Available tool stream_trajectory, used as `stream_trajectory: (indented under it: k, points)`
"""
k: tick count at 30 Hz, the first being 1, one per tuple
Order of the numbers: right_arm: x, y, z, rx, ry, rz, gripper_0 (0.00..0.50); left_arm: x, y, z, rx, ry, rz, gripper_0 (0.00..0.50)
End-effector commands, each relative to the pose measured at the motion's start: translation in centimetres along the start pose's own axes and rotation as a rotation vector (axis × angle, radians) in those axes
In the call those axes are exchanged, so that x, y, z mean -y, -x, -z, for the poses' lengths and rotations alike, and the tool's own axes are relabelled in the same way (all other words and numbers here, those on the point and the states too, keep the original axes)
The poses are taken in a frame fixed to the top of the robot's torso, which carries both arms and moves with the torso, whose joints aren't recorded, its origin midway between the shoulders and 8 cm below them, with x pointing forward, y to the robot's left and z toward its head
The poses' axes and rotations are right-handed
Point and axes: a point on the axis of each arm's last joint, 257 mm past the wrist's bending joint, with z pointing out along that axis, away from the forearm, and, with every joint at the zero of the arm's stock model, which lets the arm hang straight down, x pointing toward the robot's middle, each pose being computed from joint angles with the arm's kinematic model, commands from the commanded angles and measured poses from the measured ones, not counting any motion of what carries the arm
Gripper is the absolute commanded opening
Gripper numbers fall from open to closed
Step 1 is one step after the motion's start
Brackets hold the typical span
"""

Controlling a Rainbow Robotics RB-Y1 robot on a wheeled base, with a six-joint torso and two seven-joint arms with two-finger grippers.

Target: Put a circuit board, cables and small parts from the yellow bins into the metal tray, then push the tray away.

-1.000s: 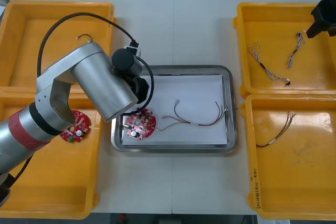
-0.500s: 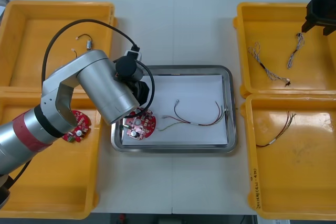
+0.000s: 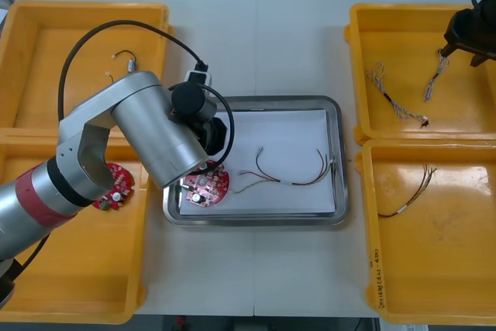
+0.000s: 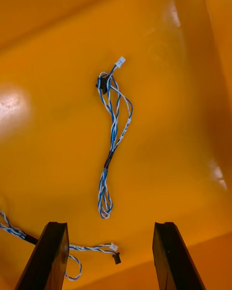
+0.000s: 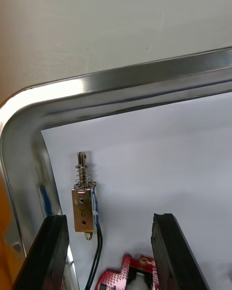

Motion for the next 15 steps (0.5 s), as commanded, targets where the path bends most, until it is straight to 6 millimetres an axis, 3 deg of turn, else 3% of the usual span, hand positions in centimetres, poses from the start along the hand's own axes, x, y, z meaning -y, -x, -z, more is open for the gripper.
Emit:
stream_trajectory:
  k: [1,9,15]
  points:
    - [-1.2,2.8,2.3,0.071,0.024,-0.081,0.500,1.6,0.9,2.4,0.032,-0.038,0.083,0.500]
    - [-1.3,1.0,-1.3,0.029,0.051,-0.151,0.500,0.1,2.6,4.8,0.051,-0.028,0.108,0.500]
    - [-1.9,0.4,-2.8,0.026,0.056,-0.174,0.500,-2.7,4.0,7.2,0.030,-0.027,0.092,0.500]
